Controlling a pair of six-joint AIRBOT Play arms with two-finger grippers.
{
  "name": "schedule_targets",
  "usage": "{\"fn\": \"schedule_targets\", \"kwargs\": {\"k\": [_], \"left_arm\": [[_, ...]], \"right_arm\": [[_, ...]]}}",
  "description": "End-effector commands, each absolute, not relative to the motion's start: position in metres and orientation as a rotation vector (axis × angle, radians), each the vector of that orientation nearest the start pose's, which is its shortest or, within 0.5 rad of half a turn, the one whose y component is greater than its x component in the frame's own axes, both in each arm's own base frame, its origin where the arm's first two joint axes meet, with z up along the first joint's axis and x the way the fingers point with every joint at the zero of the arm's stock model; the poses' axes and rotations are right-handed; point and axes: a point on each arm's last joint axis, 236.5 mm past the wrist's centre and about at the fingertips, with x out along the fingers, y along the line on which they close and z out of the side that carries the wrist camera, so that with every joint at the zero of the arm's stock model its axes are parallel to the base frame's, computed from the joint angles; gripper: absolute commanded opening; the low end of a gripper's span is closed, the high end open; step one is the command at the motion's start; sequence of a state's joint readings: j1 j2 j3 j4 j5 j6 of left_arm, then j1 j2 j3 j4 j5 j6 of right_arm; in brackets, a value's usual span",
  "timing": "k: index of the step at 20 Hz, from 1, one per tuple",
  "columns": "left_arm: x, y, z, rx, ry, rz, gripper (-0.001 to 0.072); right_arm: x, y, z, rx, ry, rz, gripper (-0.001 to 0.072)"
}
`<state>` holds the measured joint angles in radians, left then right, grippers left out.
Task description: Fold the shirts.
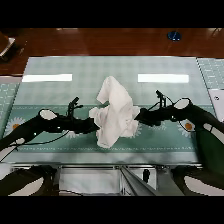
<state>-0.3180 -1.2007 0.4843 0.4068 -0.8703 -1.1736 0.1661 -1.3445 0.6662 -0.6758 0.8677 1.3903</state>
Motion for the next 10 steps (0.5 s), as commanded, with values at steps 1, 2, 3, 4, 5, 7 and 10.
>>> {"fn": "schedule_targets", "kwargs": {"k": [1,2,3,4,5,7,10], "left_arm": [[0.227,-0.249,-0.074,-0.747,1.436,-0.599,0.0018],[0.228,-0.249,-0.074,-0.747,1.431,-0.594,0.0018],[0.232,-0.249,-0.072,-0.746,1.421,-0.596,0.0018],[0.239,-0.249,-0.066,-0.749,1.402,-0.605,0.0018],[0.250,-0.249,-0.053,-0.751,1.364,-0.626,0.0018],[0.284,-0.243,-0.003,-0.768,1.234,-0.678,0.0018],[0.348,-0.215,0.145,-0.842,0.805,-0.741,0.0017]], "right_arm": [[0.310,0.197,-0.104,0.719,1.462,0.346,0.0267],[0.313,0.201,-0.104,0.704,1.471,0.380,0.0103],[0.317,0.205,-0.098,0.665,1.461,0.436,0.0015],[0.323,0.208,-0.085,0.641,1.448,0.480,0.0015],[0.332,0.207,-0.067,0.603,1.426,0.519,0.0015],[0.365,0.190,-0.009,0.494,1.312,0.533,0.0014],[0.410,0.151,0.131,0.341,1.016,0.508,0.0013]]}}
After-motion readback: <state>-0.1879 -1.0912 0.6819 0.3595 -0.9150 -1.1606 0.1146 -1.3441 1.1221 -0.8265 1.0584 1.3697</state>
